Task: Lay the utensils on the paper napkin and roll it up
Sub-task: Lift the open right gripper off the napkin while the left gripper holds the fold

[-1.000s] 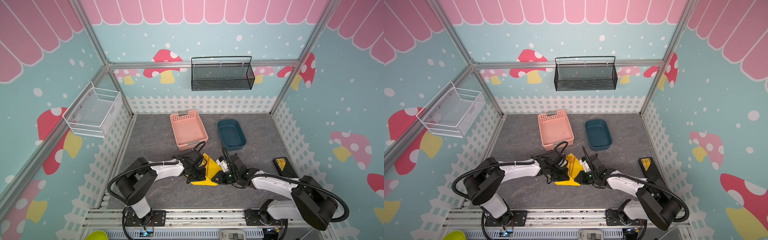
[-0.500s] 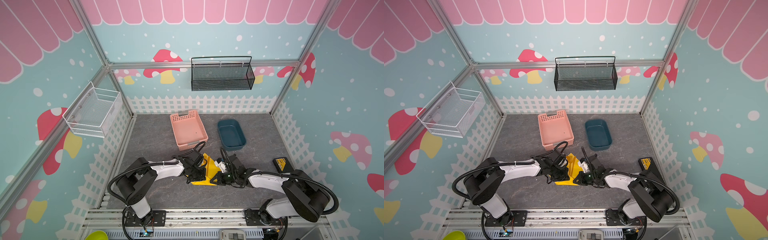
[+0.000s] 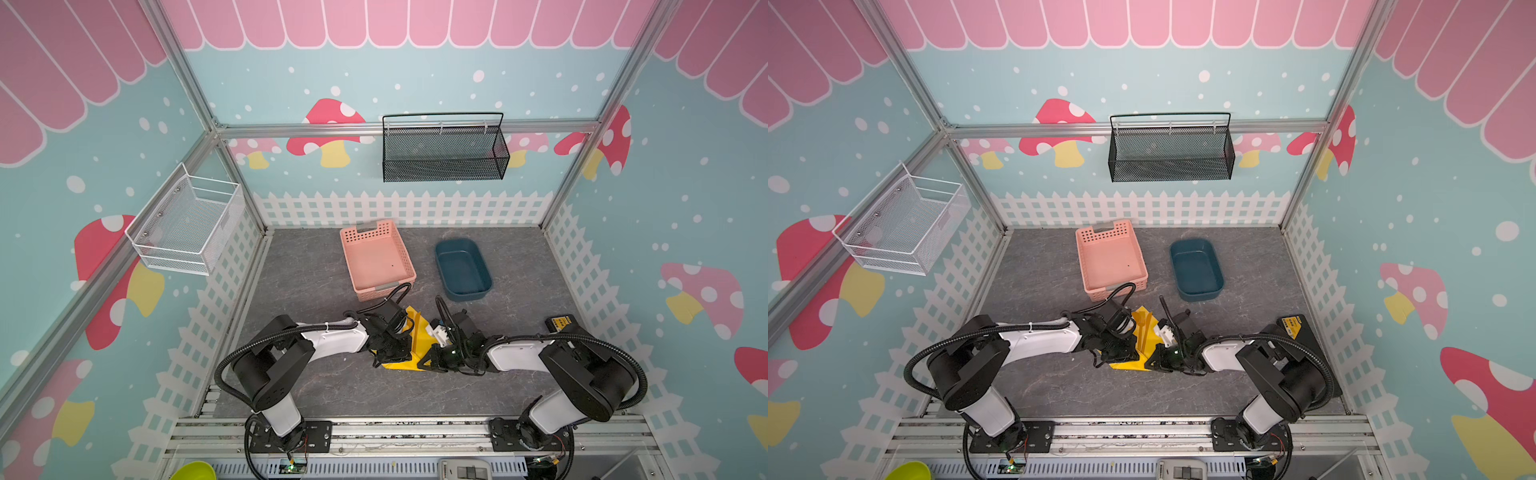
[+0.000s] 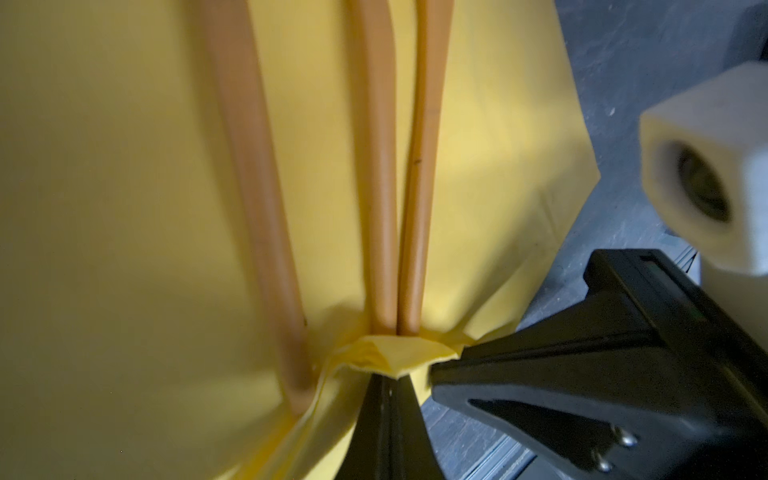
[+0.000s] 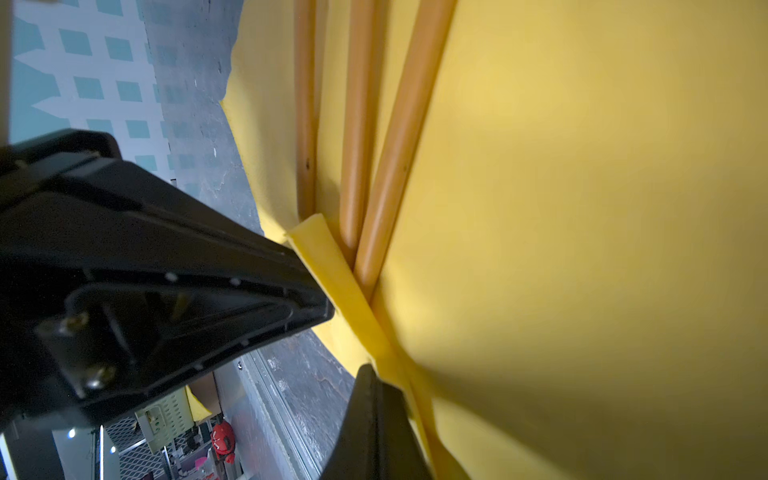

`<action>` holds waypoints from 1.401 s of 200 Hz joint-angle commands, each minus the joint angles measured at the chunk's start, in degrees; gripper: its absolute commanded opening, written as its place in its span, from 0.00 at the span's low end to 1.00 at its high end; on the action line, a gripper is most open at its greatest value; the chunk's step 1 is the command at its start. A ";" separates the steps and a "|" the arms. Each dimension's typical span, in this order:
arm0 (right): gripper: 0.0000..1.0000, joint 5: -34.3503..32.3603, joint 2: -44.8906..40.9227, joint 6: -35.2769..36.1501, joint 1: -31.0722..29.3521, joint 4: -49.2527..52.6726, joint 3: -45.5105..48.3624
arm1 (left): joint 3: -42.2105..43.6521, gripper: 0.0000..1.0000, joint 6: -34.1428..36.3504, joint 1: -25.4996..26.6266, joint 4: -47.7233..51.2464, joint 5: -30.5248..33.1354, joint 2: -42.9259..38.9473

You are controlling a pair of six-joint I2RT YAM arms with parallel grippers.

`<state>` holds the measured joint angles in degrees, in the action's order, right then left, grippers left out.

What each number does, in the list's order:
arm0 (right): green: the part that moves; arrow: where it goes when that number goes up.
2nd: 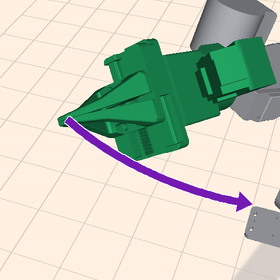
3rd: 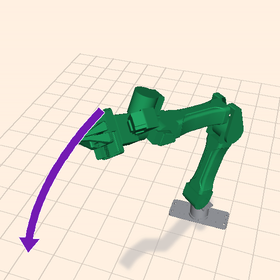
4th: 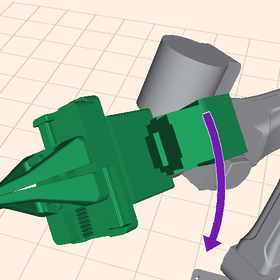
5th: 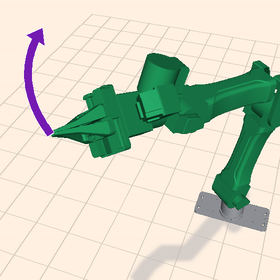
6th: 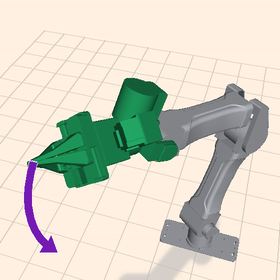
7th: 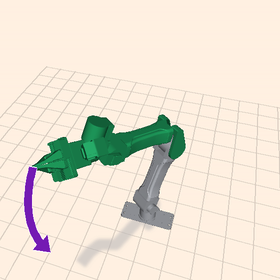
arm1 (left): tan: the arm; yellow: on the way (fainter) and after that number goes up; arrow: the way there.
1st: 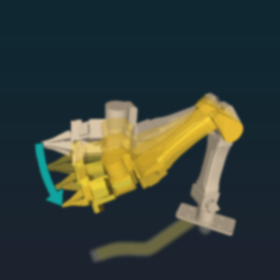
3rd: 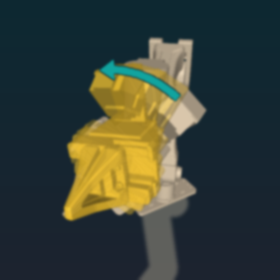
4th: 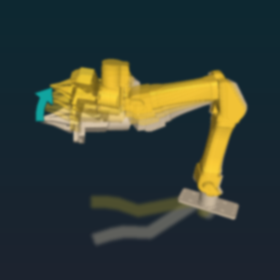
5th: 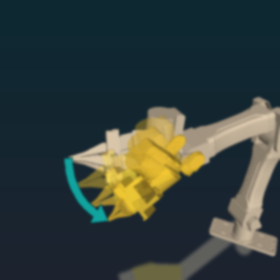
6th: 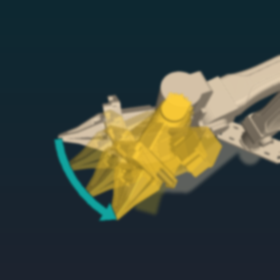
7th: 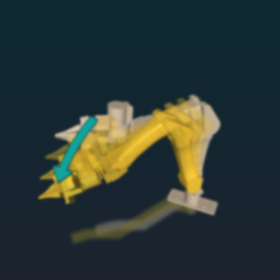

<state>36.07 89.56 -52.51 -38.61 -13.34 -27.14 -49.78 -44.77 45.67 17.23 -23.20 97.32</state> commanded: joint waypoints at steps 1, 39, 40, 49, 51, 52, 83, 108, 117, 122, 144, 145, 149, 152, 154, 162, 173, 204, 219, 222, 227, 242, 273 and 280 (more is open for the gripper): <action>0.00 -2.41 2.24 -0.75 0.12 2.08 0.14 | 0.65 0.03 -0.32 0.06 -0.45 -0.26 0.02; 0.00 -2.24 -0.98 -1.01 0.20 2.05 -1.08 | 0.91 0.03 -0.31 0.03 -0.36 -0.26 0.04; 0.00 -2.24 -1.06 -1.01 0.16 2.07 -1.12 | 0.91 0.03 -0.36 0.03 -0.36 -0.26 0.01; 0.00 -2.16 -1.77 -1.17 0.14 2.07 -1.80 | 0.94 0.03 -0.31 0.03 -0.45 -0.24 0.00; 0.00 -2.20 -1.98 -1.18 0.12 2.04 -1.98 | 0.99 0.03 -0.25 0.03 -0.45 -0.24 0.00; 0.00 -2.17 -2.04 -1.19 0.16 2.03 -2.01 | 0.99 0.03 -0.24 0.03 -0.45 -0.25 -0.01; 0.00 -2.45 -2.58 -1.37 0.34 2.41 -2.88 | 0.98 0.03 -0.30 0.03 -0.36 -0.26 -0.09; 0.00 -2.94 -1.27 -0.86 0.56 2.44 -2.54 | 1.22 0.03 -0.31 0.03 -0.36 -0.01 -0.29; 0.00 -2.98 -0.20 -0.58 0.63 2.37 -2.52 | 1.20 0.03 -0.36 0.03 -0.39 -0.15 -0.34; 0.00 -3.07 0.33 -0.45 0.71 2.37 -2.49 | 1.22 0.03 -0.32 0.03 -0.36 -0.16 -0.35; 0.00 -4.91 1.66 0.35 0.67 4.48 -2.31 | 1.18 0.03 -0.31 -0.05 -0.27 -0.14 -0.44; 0.00 -4.98 1.71 0.42 0.65 4.65 -2.35 | 1.18 0.03 -0.31 -0.05 -0.27 -0.07 -0.45; 0.00 -5.31 1.81 0.63 0.65 5.07 -2.34 | 1.23 0.03 -0.31 -0.05 -0.22 -0.09 -0.47; 0.00 -5.47 1.84 0.80 0.69 5.38 -2.43 | 1.24 0.03 -0.31 -0.05 -0.19 -0.09 -0.49; 0.00 -5.53 1.85 0.93 0.72 5.57 -2.45 | 1.26 0.03 -0.34 -0.05 -0.14 -0.09 -0.47; 0.00 -5.76 1.76 1.17 0.68 6.05 -2.52 | 1.26 0.03 -0.34 -0.05 -0.18 -0.05 -0.51; 0.00 -5.56 1.21 1.35 0.71 6.23 -2.69 | 1.26 0.03 -0.38 -0.05 -0.18 -0.06 -0.46; 0.01 -5.14 -2.34 1.46 1.05 6.41 -3.72 | 1.44 0.03 -0.37 -0.05 -0.12 0.05 -0.46; 0.04 -4.75 -4.43 1.58 1.88 6.64 -4.03 | 1.47 0.03 -0.41 -0.05 -0.15 0.00 -0.46; 0.05 -4.66 -4.88 1.62 2.07 6.70 -4.06 | 1.49 0.03 -0.47 -0.05 -0.18 0.02 -0.55; 0.05 -4.55 -5.56 1.74 2.45 6.90 -4.07 | 1.45 0.03 -0.46 -0.05 -0.19 0.00 -0.56; 0.08 -4.26 -7.54 2.60 4.21 8.27 -4.06 | 1.51 0.03 -0.42 -0.05 -0.18 0.02 -0.59; 0.14 -4.61 -10.61 6.52 9.33 13.72 -3.82 | 1.49 0.03 -0.43 -0.14 -0.18 0.00 -0.51; 0.16 -4.58 -11.25 7.44 10.73 14.93 -3.57 | 1.44 0.04 -0.40 -0.14 -0.18 0.02 -0.52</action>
<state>32.27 80.29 -48.86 -31.38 -4.25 -30.11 -49.17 -44.77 45.67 16.82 -23.33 97.30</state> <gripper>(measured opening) 0.129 0.055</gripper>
